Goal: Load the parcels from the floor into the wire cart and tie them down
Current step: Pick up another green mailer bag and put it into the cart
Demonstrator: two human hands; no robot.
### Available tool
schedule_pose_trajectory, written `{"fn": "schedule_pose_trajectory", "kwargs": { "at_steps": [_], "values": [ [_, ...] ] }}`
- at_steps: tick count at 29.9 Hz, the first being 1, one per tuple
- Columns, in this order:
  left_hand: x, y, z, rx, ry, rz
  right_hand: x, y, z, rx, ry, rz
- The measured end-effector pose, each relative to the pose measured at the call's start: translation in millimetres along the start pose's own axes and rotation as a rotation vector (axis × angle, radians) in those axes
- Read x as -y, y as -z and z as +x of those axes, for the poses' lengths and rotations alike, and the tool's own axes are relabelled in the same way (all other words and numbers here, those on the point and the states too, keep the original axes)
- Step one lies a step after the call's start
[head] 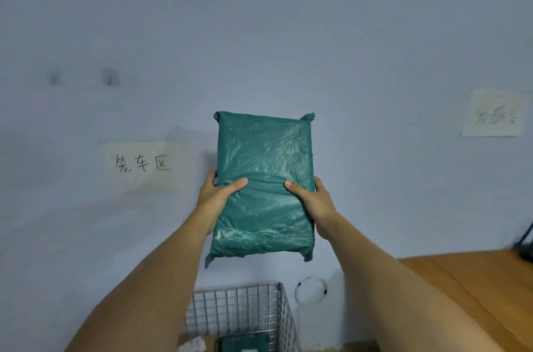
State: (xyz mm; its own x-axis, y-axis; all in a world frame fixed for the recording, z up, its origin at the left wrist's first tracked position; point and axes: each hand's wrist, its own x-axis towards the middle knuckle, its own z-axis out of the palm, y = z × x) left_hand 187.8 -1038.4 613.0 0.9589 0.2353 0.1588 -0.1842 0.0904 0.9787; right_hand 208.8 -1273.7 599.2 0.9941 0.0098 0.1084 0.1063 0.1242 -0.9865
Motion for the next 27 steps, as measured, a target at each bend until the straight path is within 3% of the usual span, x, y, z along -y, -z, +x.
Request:
{"fn": "schedule_pose_trajectory", "kwargs": {
  "at_steps": [6,13,21,27],
  "values": [
    [110,40,10,-0.063,0.148,0.087,-114,-13,17,0.029,-0.177,-0.022],
    [288,71,-2,-0.102,0.394,0.100,-295,0,12,0.007,-0.427,-0.067],
    [506,97,-79,-0.108,0.759,0.035,-501,37,-41,-0.033,-0.730,-0.115],
    [637,104,-131,-0.139,0.913,0.005,-622,59,-83,-0.060,-0.920,-0.114]
  ]
}}
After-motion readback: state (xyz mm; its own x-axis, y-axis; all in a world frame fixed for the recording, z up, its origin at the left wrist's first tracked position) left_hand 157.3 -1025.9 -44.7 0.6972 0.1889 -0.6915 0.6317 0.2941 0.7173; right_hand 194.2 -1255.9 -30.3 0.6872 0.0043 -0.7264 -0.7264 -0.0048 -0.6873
